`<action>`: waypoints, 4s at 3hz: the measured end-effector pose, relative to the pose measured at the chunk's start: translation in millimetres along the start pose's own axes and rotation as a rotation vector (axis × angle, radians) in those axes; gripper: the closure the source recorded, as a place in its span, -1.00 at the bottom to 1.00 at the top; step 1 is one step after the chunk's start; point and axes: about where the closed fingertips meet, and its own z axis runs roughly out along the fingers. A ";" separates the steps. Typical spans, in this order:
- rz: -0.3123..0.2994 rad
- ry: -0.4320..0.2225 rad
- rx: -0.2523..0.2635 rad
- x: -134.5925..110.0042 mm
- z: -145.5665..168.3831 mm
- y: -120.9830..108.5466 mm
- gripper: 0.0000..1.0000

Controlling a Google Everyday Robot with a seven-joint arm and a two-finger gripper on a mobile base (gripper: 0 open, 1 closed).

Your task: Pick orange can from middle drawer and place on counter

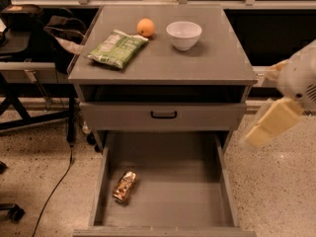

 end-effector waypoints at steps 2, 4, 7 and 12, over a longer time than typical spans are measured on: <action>0.097 -0.245 0.070 -21.3 42.6 3.5 -1.00; 0.000 -0.233 0.038 -22.9 48.7 6.7 -1.00; -0.334 -0.315 -0.140 -34.1 136.3 61.3 -1.00; -0.130 -0.382 -0.130 -59.4 235.2 72.7 -1.00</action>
Offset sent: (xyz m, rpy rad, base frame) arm 0.0267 0.0494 -0.0503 0.3354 -0.1554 -0.1764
